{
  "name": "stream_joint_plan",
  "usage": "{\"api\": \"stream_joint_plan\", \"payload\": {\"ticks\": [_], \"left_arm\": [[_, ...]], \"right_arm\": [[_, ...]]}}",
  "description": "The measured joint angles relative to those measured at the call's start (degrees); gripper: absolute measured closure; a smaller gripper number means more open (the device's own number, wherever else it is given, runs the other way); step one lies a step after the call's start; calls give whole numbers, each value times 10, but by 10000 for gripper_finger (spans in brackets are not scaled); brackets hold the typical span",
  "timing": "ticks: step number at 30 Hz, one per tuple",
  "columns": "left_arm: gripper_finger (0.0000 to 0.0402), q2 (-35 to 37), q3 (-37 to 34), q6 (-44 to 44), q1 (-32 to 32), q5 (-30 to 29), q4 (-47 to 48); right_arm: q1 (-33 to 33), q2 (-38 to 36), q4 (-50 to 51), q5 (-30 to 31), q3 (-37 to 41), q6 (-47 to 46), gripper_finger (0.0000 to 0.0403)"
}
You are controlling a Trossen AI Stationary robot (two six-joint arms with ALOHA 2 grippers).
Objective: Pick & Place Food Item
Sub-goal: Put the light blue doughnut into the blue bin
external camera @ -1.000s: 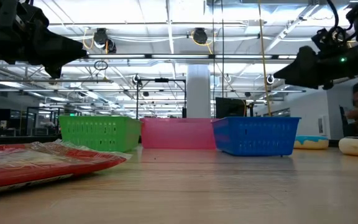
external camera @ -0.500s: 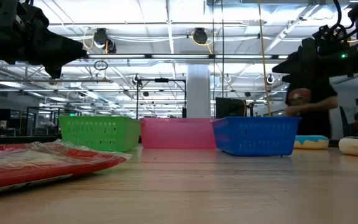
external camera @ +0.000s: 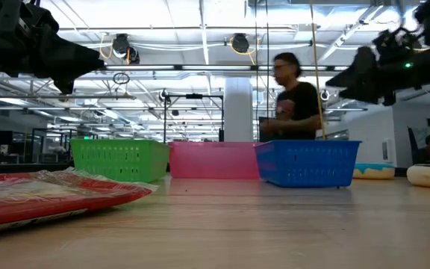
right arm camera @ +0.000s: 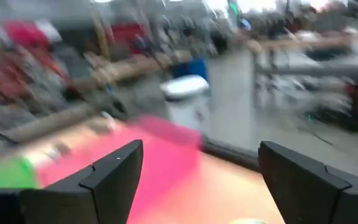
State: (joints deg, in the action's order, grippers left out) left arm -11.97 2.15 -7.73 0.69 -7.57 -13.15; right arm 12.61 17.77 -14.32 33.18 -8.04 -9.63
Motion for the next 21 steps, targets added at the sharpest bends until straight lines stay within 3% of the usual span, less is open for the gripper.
{"api": "stream_joint_plan", "payload": {"ticks": [5,10,17,21], "left_arm": [[286,0,0,0,0,0,0],[286,0,0,0,0,0,-2],[286,0,0,0,0,0,-2],[286,0,0,0,0,0,-2]], "right_arm": [[46,131,122,22,-120,-38,99],[136,295,189,-42,-236,-39,99],[285,518,318,-229,-365,-46,99],[310,588,338,-240,-377,-18,99]]}}
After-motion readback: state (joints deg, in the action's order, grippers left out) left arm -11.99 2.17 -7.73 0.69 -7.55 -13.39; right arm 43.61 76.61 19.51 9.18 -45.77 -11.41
